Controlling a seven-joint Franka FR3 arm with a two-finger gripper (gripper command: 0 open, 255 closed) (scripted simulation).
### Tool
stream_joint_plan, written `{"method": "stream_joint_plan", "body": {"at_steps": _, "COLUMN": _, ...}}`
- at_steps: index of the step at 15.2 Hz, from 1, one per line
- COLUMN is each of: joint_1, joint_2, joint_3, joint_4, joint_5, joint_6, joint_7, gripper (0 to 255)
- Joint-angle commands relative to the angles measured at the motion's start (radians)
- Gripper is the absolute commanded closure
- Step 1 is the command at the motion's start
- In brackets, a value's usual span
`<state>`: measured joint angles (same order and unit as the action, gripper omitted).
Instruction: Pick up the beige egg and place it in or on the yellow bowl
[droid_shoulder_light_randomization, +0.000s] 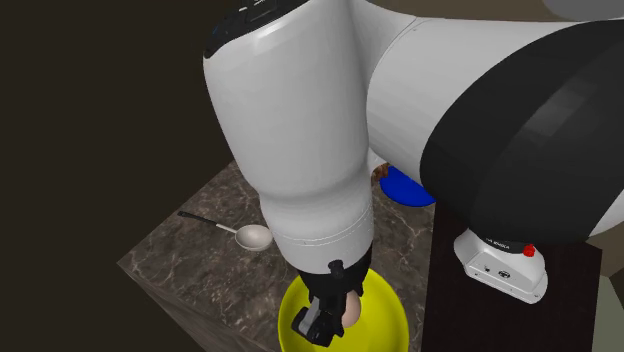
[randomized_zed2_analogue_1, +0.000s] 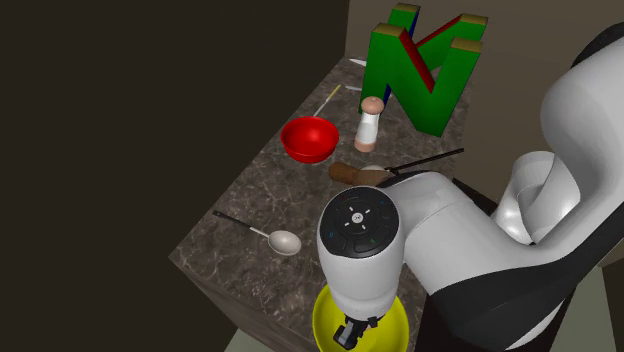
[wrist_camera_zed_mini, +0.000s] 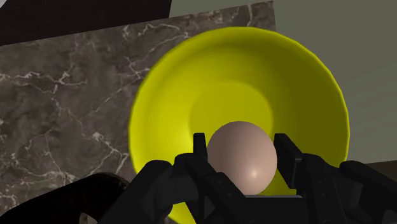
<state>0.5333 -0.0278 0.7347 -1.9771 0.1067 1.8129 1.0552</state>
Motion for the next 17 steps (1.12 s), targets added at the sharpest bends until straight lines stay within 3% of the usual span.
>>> {"method": "stream_joint_plan", "body": {"at_steps": 1, "joint_1": 0.0, "joint_2": 0.0, "joint_3": 0.0, "joint_4": 0.0, "joint_5": 0.0, "joint_6": 0.0, "joint_7": 0.0, "gripper": 255}}
{"method": "stream_joint_plan", "body": {"at_steps": 2, "joint_1": 0.0, "joint_2": 0.0, "joint_3": 0.0, "joint_4": 0.0, "joint_5": 0.0, "joint_6": 0.0, "joint_7": 0.0, "gripper": 255}}
{"method": "stream_joint_plan", "body": {"at_steps": 3, "joint_1": 0.0, "joint_2": 0.0, "joint_3": 0.0, "joint_4": 0.0, "joint_5": 0.0, "joint_6": 0.0, "joint_7": 0.0, "gripper": 0}}
{"method": "stream_joint_plan", "body": {"at_steps": 8, "joint_1": 0.0, "joint_2": 0.0, "joint_3": 0.0, "joint_4": 0.0, "joint_5": 0.0, "joint_6": 0.0, "joint_7": 0.0, "gripper": 0}}
{"method": "stream_joint_plan", "body": {"at_steps": 12, "joint_1": -0.005, "joint_2": 0.007, "joint_3": -0.005, "joint_4": 0.132, "joint_5": -0.008, "joint_6": -0.127, "joint_7": 0.006, "gripper": 0}}
{"method": "stream_joint_plan", "body": {"at_steps": 17, "joint_1": -0.005, "joint_2": 0.007, "joint_3": -0.005, "joint_4": 0.132, "joint_5": -0.008, "joint_6": -0.127, "joint_7": 0.006, "gripper": 0}}
